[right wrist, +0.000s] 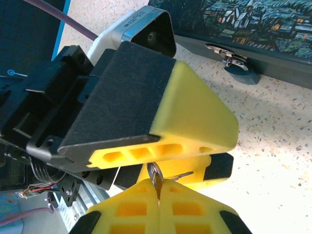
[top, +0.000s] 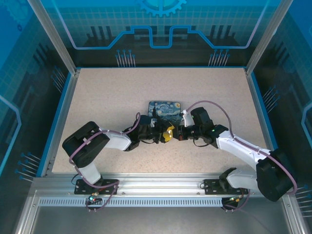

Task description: Unlock a padlock with a key

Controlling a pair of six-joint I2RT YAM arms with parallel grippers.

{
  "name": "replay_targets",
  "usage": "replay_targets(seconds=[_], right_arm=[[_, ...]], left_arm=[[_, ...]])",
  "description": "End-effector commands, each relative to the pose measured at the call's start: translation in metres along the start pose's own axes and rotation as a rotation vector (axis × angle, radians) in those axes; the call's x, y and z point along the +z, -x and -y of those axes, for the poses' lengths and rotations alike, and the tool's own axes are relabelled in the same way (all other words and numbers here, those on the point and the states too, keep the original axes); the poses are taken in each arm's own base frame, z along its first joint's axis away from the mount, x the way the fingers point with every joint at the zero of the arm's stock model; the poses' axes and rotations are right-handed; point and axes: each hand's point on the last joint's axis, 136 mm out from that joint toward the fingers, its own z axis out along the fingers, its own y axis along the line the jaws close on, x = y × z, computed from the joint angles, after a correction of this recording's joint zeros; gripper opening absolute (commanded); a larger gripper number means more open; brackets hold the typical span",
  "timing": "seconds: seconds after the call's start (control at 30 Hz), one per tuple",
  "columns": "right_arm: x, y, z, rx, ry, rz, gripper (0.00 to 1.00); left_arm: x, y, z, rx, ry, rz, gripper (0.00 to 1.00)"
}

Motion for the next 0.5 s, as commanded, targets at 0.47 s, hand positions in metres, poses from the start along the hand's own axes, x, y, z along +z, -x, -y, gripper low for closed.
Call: replay_targets(seconds=[0.47], right_arm=[[-0.0046, -0.0065, 0.0088, 0.008, -0.027, -0.006, 0.0]], left_arm=[[-0.0044, -0.0051, 0.0121, 0.017, -0.048, 0.001, 0.4]])
